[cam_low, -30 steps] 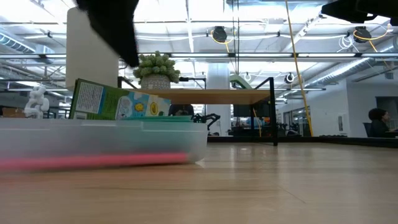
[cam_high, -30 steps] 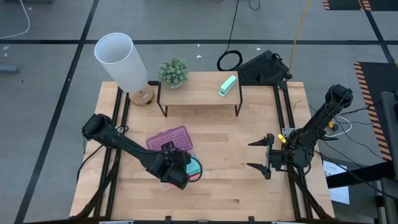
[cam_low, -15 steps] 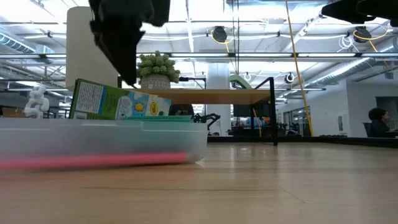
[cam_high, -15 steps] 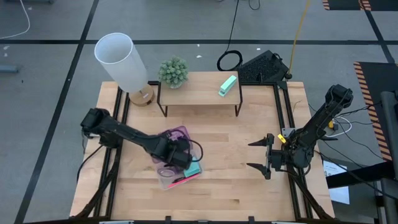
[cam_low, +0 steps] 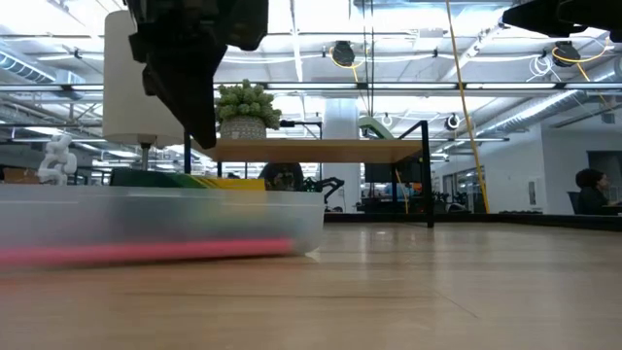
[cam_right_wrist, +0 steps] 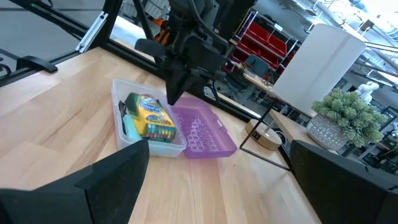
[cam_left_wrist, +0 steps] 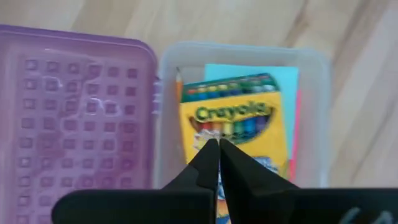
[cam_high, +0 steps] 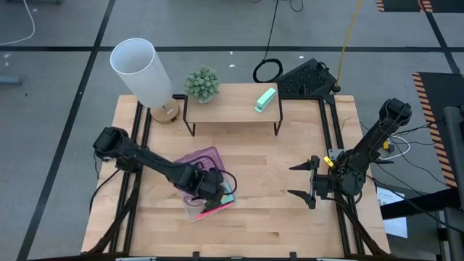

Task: Pack school essentials
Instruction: Return to home position

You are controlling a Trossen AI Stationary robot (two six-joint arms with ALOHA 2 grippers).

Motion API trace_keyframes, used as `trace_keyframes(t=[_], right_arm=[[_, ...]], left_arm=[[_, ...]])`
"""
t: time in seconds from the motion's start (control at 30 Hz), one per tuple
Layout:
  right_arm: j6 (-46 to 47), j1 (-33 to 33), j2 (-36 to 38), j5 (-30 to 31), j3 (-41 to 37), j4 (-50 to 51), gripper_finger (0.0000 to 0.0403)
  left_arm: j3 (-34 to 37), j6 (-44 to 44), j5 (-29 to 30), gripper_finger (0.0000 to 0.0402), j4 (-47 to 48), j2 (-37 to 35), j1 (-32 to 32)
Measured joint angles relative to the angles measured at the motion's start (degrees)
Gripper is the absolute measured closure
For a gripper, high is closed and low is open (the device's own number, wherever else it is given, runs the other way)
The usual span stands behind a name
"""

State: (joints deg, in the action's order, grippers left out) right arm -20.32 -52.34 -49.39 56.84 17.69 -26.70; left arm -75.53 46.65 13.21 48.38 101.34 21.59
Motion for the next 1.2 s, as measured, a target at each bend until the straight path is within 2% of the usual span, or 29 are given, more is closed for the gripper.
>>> trace_keyframes(t=[0.37,0.57,0.7,0.9,1.07,1.2], right_arm=[[0.95,0.00,0.00,0.02,0.00,0.00,0.0016],[2.99,0.15,0.00,0.04,-0.02,-0.56,0.0016],[1.59,0.22,-0.02,0.08,-0.04,-5.58,0.0024],[-6.36,0.22,0.59,0.31,-0.07,-15.79,0.0071],[-11.25,0.24,2.91,3.50,-0.07,-18.00,0.0132],[-12.30,0.24,5.23,3.52,-0.07,-17.98,0.0193]], left_arm=[[0.00,-0.28,0.65,0.0383,-4.47,0.00,1.57],[0.00,-3.07,7.80,0.0383,-6.51,-1.42,2.97],[0.00,-9.40,12.07,0.0382,-9.34,-5.76,2.92],[0.00,-25.96,18.66,0.0383,-15.82,-14.31,2.74],[0.00,-39.68,18.97,0.0382,-22.32,-19.22,2.43],[-0.02,-45.13,18.91,0.0383,-24.86,-20.06,2.27]])
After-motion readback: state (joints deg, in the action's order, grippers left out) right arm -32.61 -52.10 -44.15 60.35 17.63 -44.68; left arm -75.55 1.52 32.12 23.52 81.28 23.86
